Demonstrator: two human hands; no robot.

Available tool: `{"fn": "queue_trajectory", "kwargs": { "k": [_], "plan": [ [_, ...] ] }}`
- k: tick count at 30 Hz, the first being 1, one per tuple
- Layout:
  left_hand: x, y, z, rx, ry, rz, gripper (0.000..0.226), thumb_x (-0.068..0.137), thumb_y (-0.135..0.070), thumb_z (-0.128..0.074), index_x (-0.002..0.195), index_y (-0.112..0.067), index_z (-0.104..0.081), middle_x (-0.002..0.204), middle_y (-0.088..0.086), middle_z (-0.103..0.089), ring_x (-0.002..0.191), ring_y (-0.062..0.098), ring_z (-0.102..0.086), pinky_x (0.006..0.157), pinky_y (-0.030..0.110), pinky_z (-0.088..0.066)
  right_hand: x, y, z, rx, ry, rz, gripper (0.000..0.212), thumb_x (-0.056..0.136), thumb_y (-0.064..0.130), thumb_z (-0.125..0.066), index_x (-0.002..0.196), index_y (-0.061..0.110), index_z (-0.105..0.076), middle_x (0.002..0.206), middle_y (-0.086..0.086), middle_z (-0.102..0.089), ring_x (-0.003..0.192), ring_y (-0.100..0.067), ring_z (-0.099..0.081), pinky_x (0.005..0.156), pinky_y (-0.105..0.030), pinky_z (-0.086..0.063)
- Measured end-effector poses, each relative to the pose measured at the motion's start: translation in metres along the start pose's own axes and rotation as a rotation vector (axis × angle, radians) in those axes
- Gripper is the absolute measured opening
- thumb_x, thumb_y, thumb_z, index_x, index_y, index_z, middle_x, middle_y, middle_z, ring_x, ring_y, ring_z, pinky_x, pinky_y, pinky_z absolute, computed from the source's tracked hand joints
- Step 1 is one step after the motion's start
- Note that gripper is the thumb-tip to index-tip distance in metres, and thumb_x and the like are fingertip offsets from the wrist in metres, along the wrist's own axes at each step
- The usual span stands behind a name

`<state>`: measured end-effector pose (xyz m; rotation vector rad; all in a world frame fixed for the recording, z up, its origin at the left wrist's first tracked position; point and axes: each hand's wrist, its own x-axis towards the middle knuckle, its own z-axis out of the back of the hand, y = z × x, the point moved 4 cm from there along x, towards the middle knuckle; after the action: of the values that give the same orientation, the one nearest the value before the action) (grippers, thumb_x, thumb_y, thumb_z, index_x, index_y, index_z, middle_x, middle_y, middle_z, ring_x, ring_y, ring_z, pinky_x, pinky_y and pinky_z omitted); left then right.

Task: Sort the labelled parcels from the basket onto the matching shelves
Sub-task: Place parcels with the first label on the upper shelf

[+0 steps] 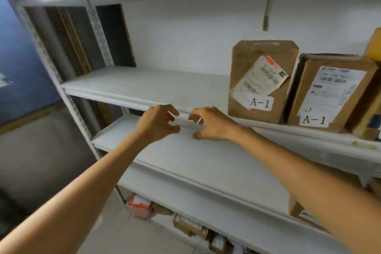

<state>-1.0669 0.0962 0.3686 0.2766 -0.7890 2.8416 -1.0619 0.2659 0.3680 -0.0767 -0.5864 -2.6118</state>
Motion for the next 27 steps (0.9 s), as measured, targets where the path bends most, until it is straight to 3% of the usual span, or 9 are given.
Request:
{"fn": "queue_trajectory", "kwargs": {
  "k": [4, 13, 17, 20, 24, 27],
  "plan": [
    [-0.067, 0.043, 0.019, 0.081, -0.023, 0.198, 0.036, 0.070, -0.030, -0.081, 0.103, -0.024, -0.067, 0.092, -0.005, -0.068, 0.085, 0.013, -0.065, 0.081, 0.034, -0.055, 0.013, 0.046, -0.047, 0.033, 0.166, 0.184, 0.060, 0.076, 0.029, -0.077, 0.130, 0.017, -0.052, 0.121, -0.001, -0.057, 0.108, -0.018, -0.057, 0.092, -0.033, -0.050],
    [-0.302, 0.115, 0.049, 0.177, -0.125, 0.776, 0.038, 0.070, -0.036, -0.078, 0.106, -0.029, -0.067, 0.094, -0.009, -0.067, 0.089, 0.013, -0.065, 0.079, 0.030, -0.054, -0.030, 0.214, -0.168, 0.101, 0.457, 0.729, 0.058, 0.075, 0.030, -0.077, 0.127, 0.016, -0.056, 0.119, -0.003, -0.060, 0.107, -0.017, -0.058, 0.090, -0.034, -0.053],
    [-0.405, 0.116, 0.057, 0.148, -0.217, 0.960, 0.038, 0.069, -0.036, -0.078, 0.104, -0.026, -0.067, 0.090, -0.008, -0.065, 0.086, 0.015, -0.065, 0.080, 0.036, -0.055, -0.080, 0.288, -0.202, 0.107, 0.572, 0.969, 0.061, 0.074, 0.028, -0.080, 0.128, 0.015, -0.056, 0.118, -0.002, -0.059, 0.101, -0.013, -0.057, 0.087, -0.029, -0.052],
    [-0.475, 0.109, 0.066, 0.152, -0.279, 1.084, 0.039, 0.067, -0.037, -0.078, 0.102, -0.025, -0.066, 0.088, -0.007, -0.065, 0.083, 0.015, -0.066, 0.080, 0.038, -0.055, -0.127, 0.344, -0.221, 0.083, 0.627, 1.134, 0.065, 0.072, 0.033, -0.080, 0.129, 0.014, -0.055, 0.117, -0.003, -0.060, 0.104, -0.019, -0.058, 0.090, -0.035, -0.051],
    [-0.572, 0.090, 0.076, 0.145, -0.398, 1.246, 0.042, 0.064, -0.041, -0.079, 0.100, -0.024, -0.067, 0.088, -0.008, -0.067, 0.083, 0.013, -0.064, 0.076, 0.034, -0.054, -0.211, 0.405, -0.239, 0.049, 0.717, 1.376, 0.059, 0.077, 0.029, -0.076, 0.129, 0.011, -0.054, 0.117, -0.005, -0.060, 0.106, -0.019, -0.056, 0.086, -0.023, -0.043],
    [-0.638, 0.068, 0.074, 0.166, -0.458, 1.336, 0.030, 0.070, -0.036, -0.079, 0.095, -0.025, -0.066, 0.082, -0.012, -0.061, 0.084, 0.013, -0.063, 0.067, 0.027, -0.047, -0.273, 0.437, -0.252, 0.030, 0.784, 1.514, 0.058, 0.074, 0.027, -0.077, 0.125, 0.008, -0.056, 0.114, -0.009, -0.062, 0.104, -0.025, -0.057, 0.087, -0.034, -0.046]
  ]
}}
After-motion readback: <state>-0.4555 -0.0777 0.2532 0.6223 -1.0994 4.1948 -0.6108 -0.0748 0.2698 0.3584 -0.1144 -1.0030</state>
